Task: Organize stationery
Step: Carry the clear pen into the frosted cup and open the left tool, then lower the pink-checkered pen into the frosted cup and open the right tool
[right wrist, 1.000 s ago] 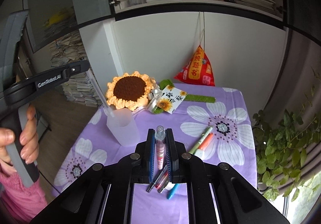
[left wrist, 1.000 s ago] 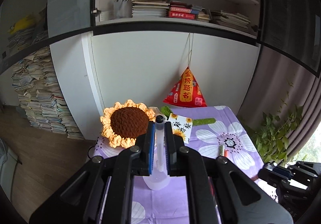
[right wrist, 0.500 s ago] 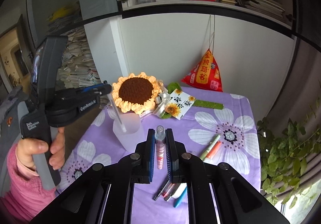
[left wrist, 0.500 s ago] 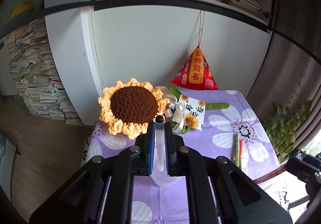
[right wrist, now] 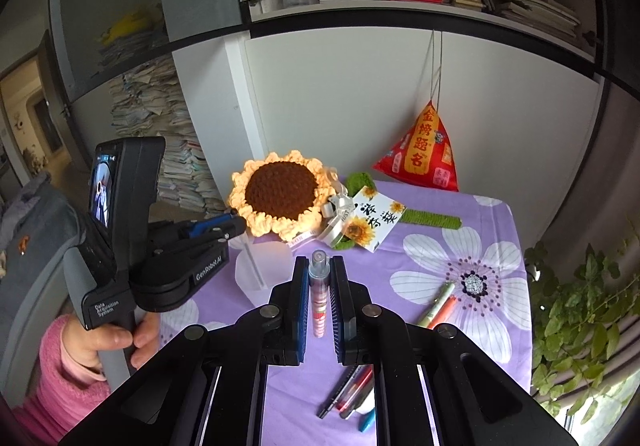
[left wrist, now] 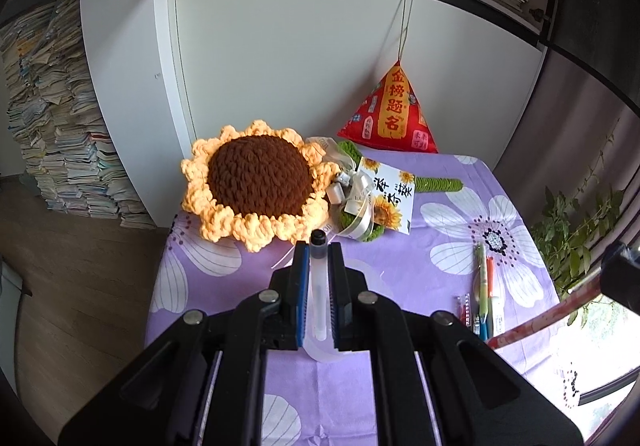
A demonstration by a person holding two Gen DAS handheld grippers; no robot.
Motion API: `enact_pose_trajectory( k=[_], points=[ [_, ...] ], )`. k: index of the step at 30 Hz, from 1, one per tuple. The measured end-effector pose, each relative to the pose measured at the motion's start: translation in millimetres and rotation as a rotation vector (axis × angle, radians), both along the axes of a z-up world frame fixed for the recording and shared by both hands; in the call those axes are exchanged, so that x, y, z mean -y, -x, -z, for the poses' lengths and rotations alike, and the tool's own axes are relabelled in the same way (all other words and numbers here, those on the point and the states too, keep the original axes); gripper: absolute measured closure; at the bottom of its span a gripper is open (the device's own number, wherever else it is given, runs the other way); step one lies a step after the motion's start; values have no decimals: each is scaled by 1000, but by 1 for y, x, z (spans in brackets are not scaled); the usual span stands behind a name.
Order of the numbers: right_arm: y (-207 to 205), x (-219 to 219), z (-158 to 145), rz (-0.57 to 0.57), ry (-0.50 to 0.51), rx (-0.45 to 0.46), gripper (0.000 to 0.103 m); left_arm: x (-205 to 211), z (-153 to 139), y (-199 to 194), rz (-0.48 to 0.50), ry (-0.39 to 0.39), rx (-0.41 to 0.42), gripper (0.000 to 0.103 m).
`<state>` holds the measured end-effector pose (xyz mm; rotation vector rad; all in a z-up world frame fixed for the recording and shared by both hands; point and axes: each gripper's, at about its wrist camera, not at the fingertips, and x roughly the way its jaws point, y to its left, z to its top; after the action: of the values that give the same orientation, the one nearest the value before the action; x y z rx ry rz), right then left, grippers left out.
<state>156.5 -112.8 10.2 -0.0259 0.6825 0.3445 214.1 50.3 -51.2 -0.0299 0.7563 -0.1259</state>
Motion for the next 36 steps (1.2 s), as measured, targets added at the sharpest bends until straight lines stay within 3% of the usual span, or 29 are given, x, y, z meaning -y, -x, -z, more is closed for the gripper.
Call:
enact_pose_trajectory(
  k=[13, 23, 36],
  points=[
    [-29, -9, 0, -5, -23, -34, 92, -7, 15, -2, 5, 34, -51, 96],
    [-49, -41, -15, -84, -35, 3, 92, -30, -16, 37, -13, 83, 39, 93],
    [-94, -90, 42, -151, 59, -122, 92, -55, -4, 64, -68, 80, 31, 93]
  ],
)
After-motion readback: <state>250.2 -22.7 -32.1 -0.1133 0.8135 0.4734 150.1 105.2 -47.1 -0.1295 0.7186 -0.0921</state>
